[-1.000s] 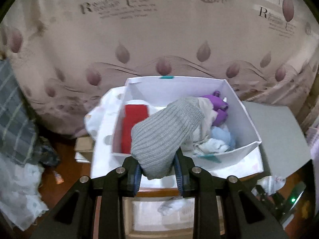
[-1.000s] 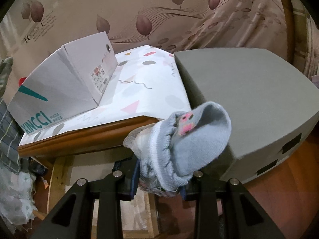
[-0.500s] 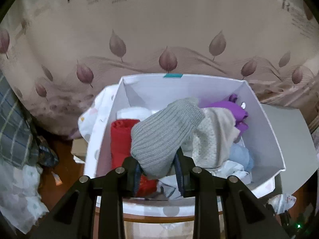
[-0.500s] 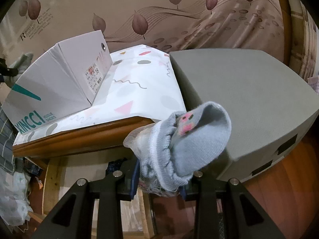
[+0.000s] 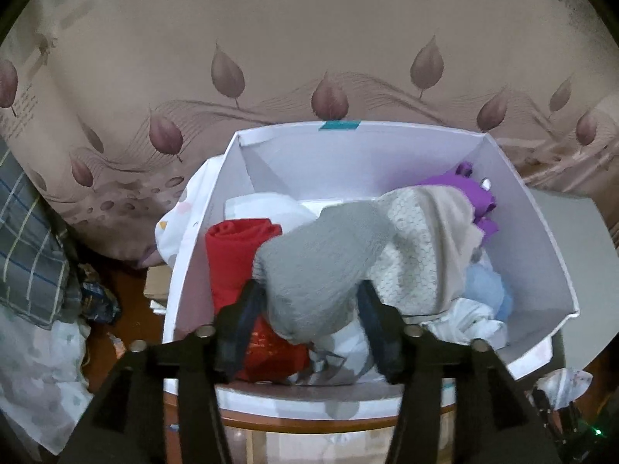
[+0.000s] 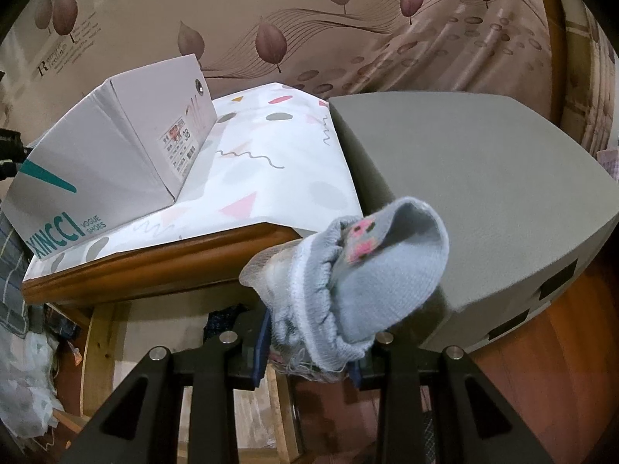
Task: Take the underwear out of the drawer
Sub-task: 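Open the left tool to drop the striped cloth into the shoe box, then move the left tool back to the drawer while the right tool carries the sock toward the box, then lower the grey sock into the shoe box and open the right tool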
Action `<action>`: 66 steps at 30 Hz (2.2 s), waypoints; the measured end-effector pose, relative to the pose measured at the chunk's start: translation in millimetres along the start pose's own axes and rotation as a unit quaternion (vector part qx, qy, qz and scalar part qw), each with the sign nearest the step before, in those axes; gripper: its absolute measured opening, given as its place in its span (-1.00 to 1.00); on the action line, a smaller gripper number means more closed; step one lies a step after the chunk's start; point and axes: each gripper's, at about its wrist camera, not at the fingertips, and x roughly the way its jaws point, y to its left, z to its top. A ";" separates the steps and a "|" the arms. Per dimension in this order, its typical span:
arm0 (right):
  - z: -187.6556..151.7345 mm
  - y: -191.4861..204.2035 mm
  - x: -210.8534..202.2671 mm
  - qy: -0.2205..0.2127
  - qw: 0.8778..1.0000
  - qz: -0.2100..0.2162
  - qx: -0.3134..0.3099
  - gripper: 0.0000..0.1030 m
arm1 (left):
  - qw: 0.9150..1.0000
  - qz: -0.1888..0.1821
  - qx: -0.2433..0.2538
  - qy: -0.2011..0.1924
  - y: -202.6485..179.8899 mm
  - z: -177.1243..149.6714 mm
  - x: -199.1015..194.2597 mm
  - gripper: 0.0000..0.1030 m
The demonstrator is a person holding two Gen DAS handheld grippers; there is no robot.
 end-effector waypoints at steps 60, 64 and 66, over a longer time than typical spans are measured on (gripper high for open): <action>92.3 108.0 -122.5 -0.127 0.978 0.065 -0.153 -0.39 | 0.976 0.125 -0.178 -0.015 130.3 -227.4 16.1 0.71; 117.2 137.9 -121.5 -0.118 0.975 0.076 -0.174 -0.39 | 0.973 0.126 -0.191 -0.018 137.0 -228.3 15.8 0.71; 125.5 152.6 -116.6 -0.109 0.973 0.081 -0.185 -0.39 | 0.974 0.108 -0.197 -0.022 139.8 -228.4 13.7 0.71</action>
